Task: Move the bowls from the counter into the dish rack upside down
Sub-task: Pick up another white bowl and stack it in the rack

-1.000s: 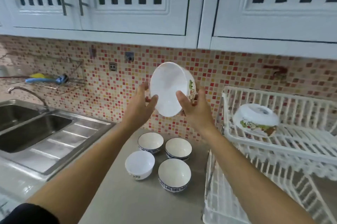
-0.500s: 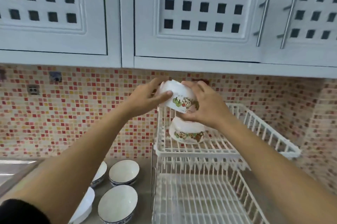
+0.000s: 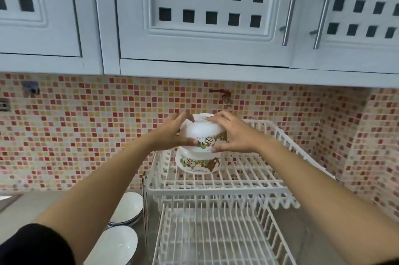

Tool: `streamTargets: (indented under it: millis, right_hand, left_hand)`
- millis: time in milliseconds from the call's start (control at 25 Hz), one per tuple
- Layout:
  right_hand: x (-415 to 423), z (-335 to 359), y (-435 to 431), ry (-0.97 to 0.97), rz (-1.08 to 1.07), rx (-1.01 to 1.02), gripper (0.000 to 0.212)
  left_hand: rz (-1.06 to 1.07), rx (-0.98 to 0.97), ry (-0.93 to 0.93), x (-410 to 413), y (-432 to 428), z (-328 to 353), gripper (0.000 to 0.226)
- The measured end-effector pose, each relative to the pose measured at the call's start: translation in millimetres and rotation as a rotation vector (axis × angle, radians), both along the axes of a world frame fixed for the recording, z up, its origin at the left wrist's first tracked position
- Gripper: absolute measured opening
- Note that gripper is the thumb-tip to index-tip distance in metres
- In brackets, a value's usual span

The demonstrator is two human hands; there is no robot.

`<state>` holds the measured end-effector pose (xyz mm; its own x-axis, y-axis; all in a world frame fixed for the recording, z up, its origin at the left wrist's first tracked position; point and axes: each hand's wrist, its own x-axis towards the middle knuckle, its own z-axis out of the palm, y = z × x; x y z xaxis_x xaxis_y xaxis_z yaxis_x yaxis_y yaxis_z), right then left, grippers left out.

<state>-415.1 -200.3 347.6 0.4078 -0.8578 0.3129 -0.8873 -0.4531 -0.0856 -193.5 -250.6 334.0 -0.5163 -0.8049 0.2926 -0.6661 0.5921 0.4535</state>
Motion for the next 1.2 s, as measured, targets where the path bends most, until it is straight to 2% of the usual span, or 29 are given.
streamTargets:
  millis: [80,320,520,640,720,840,920,1040,1200]
  right_hand:
    - [-5,-10,-9,-0.034,0.007,0.04,0.082]
    - [4,-32,-23,0.034,0.041,0.074,0.076]
    - [8,-32,-22,0.1,0.013,0.13,0.085]
    - [11,-17,-11,0.081,-0.014,0.171,0.092]
    - [21,-5,-8,0.054,0.0,0.156,0.089]
    - [59,12,-9,0.016,0.062,0.098,0.078]
    - [102,18,-10,-0.015,0.127,0.052,0.069]
    - [176,13,-17,-0.032,0.188,0.04,0.064]
    - [275,-39,-30,0.062,0.197,0.176,0.07]
  left_hand:
    - [0.037,0.004,-0.058,-5,-5,-4,0.065]
    - [0.092,0.063,-0.187,-9,-7,-12,0.071]
    - [0.073,0.09,-0.27,-12,-5,-14,0.074]
    - [0.054,0.061,-0.254,-2,2,-7,0.077]
    - [0.068,0.002,-0.205,11,9,4,0.07]
    - [0.161,-0.105,-0.089,46,20,18,0.049]
    - [0.27,-0.126,-0.021,82,27,22,0.044]
    - [0.429,-0.07,-0.008,143,34,10,0.041]
    - [0.642,0.07,-0.054,223,47,-39,0.044]
